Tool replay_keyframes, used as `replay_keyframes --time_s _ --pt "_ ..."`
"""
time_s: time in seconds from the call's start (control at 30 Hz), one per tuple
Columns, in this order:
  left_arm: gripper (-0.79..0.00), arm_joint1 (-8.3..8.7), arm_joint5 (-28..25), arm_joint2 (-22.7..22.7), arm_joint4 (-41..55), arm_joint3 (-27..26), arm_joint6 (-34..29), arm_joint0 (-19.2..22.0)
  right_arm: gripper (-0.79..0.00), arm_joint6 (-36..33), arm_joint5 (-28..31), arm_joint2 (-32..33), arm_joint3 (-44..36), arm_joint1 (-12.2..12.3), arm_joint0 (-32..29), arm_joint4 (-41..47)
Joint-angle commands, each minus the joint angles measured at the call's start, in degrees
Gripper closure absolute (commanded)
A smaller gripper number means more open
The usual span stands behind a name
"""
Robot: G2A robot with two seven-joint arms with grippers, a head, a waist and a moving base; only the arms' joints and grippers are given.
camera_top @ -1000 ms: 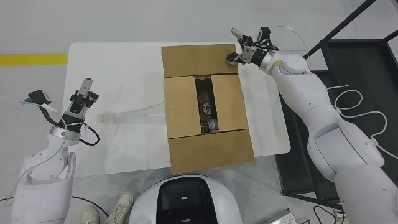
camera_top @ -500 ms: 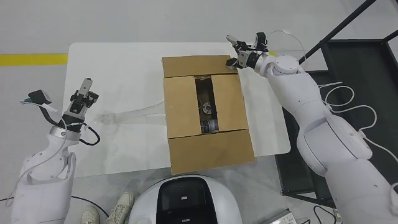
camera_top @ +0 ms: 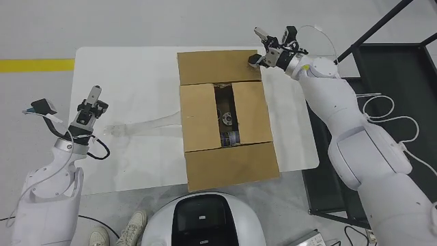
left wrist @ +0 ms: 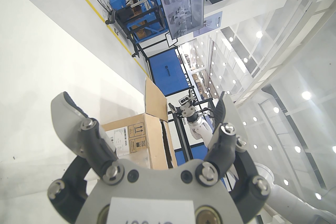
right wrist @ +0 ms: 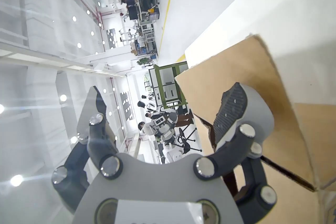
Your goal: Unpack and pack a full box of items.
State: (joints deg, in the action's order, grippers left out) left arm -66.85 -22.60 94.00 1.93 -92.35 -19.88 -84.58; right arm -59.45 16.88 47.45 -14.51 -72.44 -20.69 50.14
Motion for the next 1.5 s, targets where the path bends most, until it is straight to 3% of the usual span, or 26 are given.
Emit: replay_keyframes --time_s 0.0,0.13,0.3,0.67,1.0,1.47 --pt "-0.785 0.0 0.0 0.0 0.0 0.0 0.0 0.0 -0.785 -4.54 1.62 0.76 -0.35 0.56 -0.35 0.24" --pt "-0.785 0.0 0.0 0.0 0.0 0.0 0.0 0.0 -0.785 -13.63 5.76 2.32 -1.41 2.06 -1.66 0.01" --pt "-0.785 0.0 0.0 0.0 0.0 0.0 0.0 0.0 -0.785 -18.68 9.27 3.35 -4.34 3.61 -4.13 -2.23" --pt "-0.785 0.0 0.0 0.0 0.0 0.0 0.0 0.0 -0.785 -14.3 8.2 5.36 -20.27 6.58 -13.96 -8.98" --pt "-0.785 0.0 0.0 0.0 0.0 0.0 0.0 0.0 -0.785 -9.08 1.67 15.31 -42.27 12.0 -26.81 -13.12" --pt "-0.785 0.0 0.0 0.0 0.0 0.0 0.0 0.0 -0.785 -8.84 1.32 15.67 -42.96 12.14 -27.26 -13.13"
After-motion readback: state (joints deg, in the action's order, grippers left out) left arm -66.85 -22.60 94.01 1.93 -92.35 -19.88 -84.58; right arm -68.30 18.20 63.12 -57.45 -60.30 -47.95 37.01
